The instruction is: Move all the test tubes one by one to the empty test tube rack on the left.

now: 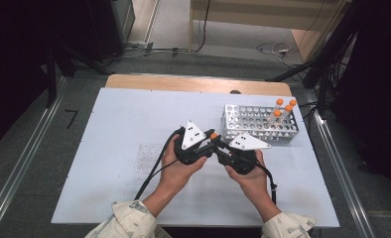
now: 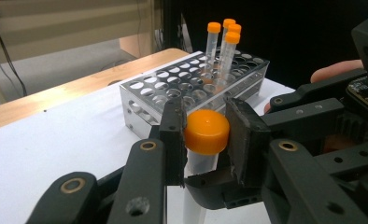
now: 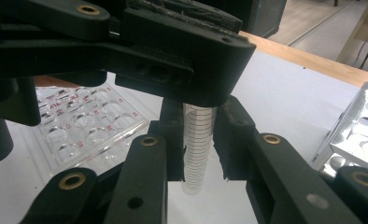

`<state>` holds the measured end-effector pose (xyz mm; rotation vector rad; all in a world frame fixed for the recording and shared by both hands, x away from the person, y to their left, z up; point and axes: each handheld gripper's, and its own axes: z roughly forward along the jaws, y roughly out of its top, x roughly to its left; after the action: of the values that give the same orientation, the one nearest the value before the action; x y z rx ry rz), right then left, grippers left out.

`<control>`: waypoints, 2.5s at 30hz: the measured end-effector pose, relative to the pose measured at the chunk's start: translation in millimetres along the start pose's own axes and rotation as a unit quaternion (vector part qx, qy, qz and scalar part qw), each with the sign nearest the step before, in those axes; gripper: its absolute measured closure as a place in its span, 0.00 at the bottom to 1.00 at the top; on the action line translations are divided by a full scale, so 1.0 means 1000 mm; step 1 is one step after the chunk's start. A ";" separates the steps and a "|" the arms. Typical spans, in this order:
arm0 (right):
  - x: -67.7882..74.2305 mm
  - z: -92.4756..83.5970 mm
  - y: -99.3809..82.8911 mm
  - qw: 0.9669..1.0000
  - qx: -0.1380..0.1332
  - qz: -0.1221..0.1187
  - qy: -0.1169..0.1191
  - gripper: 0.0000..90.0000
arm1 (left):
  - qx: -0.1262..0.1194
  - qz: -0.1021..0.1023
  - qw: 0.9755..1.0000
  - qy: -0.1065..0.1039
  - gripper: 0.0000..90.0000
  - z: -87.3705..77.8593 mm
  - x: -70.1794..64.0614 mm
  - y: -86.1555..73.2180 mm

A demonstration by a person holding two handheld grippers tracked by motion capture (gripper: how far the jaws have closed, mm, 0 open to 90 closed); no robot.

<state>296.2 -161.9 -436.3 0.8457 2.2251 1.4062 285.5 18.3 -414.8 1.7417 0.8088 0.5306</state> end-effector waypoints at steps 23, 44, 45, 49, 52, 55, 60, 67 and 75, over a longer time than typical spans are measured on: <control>-0.007 -0.001 -0.003 0.999 -0.015 0.038 -0.012 0.24 | -0.019 -0.029 0.999 -0.003 0.79 -0.027 0.016 0.012; -0.015 -0.006 -0.008 0.998 -0.015 0.047 -0.027 0.22 | -0.037 -0.028 0.998 0.052 0.79 -0.088 0.043 0.011; -0.016 -0.007 -0.008 0.998 -0.015 0.047 -0.027 0.22 | -0.035 -0.028 0.997 0.056 0.79 -0.091 0.045 0.010; -0.018 -0.009 -0.009 0.998 -0.015 0.046 -0.031 0.22 | -0.029 -0.033 0.996 0.081 0.79 -0.105 0.055 0.004; -0.021 -0.010 -0.010 0.998 -0.015 0.049 -0.035 0.22 | -0.033 -0.045 0.994 0.094 0.79 -0.115 0.064 0.000; -0.022 -0.012 -0.010 0.998 -0.014 0.051 -0.037 0.22 | -0.033 -0.052 0.993 0.106 0.79 -0.122 0.072 -0.004; -0.025 -0.014 -0.012 0.998 -0.015 0.051 -0.041 0.22 | -0.033 -0.060 0.990 0.124 0.79 -0.130 0.081 -0.011; -0.029 -0.017 -0.013 0.997 -0.015 0.054 -0.044 0.22 | -0.031 -0.062 0.988 0.141 0.79 -0.136 0.089 -0.016; -0.033 -0.021 -0.015 0.997 -0.016 0.057 -0.050 0.22 | -0.027 -0.059 0.985 0.157 0.79 -0.140 0.094 -0.018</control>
<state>303.9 -202.5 -440.7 1.0219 2.1036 1.4142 246.0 181.3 -393.0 1.5696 1.1023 0.7505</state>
